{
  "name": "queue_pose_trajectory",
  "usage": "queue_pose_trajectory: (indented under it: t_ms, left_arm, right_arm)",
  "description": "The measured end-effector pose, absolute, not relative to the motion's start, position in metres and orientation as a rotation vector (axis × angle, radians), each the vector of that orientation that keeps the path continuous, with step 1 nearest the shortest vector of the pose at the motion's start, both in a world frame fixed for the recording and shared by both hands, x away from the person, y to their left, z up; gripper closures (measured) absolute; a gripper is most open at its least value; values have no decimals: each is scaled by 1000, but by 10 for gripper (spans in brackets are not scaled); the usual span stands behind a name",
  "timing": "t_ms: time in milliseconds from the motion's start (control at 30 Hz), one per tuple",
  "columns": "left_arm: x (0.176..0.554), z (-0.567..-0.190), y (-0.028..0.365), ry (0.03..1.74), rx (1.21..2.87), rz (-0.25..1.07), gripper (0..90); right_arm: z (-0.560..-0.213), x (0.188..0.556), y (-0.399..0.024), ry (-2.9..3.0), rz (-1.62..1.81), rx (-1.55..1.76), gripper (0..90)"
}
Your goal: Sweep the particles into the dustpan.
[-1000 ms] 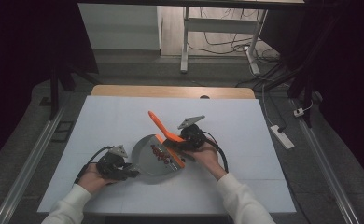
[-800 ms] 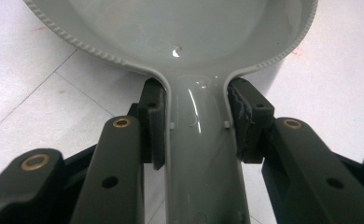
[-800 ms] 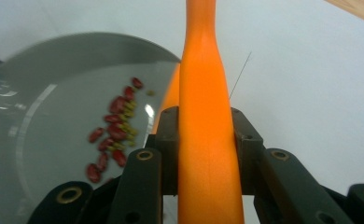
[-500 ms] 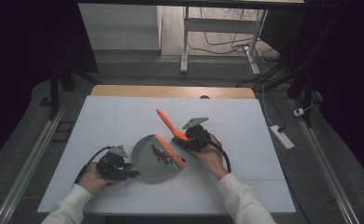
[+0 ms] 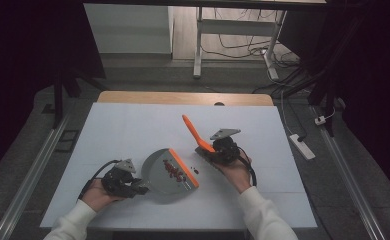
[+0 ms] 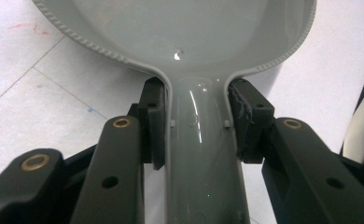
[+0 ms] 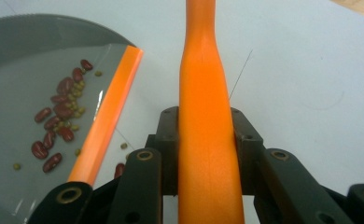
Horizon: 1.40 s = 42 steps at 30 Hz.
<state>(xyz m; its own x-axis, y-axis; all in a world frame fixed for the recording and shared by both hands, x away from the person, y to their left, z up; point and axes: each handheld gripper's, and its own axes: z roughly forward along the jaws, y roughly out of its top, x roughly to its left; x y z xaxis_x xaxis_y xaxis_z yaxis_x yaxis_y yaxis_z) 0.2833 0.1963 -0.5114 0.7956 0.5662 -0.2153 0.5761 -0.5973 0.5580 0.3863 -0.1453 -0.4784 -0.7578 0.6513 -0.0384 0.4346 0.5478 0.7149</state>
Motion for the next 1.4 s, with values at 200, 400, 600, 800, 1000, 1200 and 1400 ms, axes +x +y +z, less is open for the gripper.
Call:
queue_pose_trajectory:
  t_ms: [200,400,600,800,1000,1200,1400]
  left_arm:
    - [282,-513,196,843,2350,-24,619]
    - [278,-514,194,845,2356,-25,619]
    - [277,-516,189,844,2366,-27,619]
    - [277,-516,188,848,2367,-27,618]
    - [277,-516,188,843,2368,-26,618]
    - [277,-517,188,843,2372,-30,618]
    - [276,-517,188,841,2371,-19,618]
  right_arm:
    - [-488,385,-147,2508,996,916,706]
    - [-491,370,-141,2525,1035,911,705]
    - [-491,350,-133,2556,1053,865,705]
    - [-492,343,-121,2596,1121,856,705]
    - [-481,338,-117,2609,1252,824,706]
    - [-468,345,-138,2483,1253,860,706]
    - [-473,357,-157,2446,1198,949,706]
